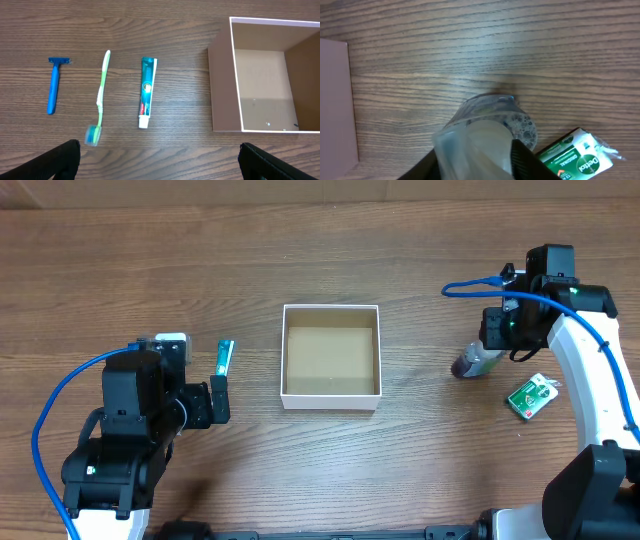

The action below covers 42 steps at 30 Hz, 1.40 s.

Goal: Pack container
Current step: 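Move the right gripper over the soap pump bottle and grasp it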

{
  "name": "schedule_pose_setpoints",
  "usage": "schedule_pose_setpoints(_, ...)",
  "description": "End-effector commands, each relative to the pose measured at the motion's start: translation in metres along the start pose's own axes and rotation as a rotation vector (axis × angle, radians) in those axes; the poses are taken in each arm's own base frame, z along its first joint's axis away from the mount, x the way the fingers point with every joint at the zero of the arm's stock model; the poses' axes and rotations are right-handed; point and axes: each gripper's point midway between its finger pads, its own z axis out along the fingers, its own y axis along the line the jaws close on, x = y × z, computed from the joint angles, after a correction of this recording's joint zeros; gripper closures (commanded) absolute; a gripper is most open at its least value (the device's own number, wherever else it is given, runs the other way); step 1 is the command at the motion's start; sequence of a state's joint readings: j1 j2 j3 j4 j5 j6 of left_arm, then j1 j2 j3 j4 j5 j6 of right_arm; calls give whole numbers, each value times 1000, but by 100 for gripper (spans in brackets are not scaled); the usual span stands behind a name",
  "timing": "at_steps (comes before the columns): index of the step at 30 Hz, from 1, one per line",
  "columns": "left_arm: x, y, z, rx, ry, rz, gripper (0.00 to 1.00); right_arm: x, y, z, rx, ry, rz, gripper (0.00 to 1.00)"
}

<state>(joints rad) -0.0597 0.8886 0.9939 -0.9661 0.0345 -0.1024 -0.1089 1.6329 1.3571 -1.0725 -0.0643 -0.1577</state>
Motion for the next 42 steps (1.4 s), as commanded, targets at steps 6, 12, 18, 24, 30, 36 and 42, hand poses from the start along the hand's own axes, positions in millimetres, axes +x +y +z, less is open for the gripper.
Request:
schedule_pose_setpoints(6, -7, -6, -5, 24, -18, -4, 0, -1, 1, 0, -8, -7, 1, 69)
schedule_pose_setpoints(12, -7, -6, -5, 24, -18, -4, 0, -2, 1, 0, -8, -10, 4, 76)
schedule_pose_setpoints(18, -7, -6, -5, 24, -18, -4, 0, -3, 1, 0, -8, -13, 4, 83)
schedule_pose_setpoints(24, -7, -6, -5, 24, -18, -4, 0, -6, 1, 0, -7, -25, 15, 96)
schedule_pose_setpoints(30, -7, -6, -5, 24, -18, -4, 0, -9, 1, -2, -6, -39, 39, 96)
schedule_pose_setpoints(36, -7, -5, -5, 23, -18, -4, 0, -26, 8, -38, -11, -107, 105, 96)
schedule_pose_setpoints(42, -7, -5, -3, 23, -8, -5, 0, -40, 56, -102, -62, -217, 72, 96)
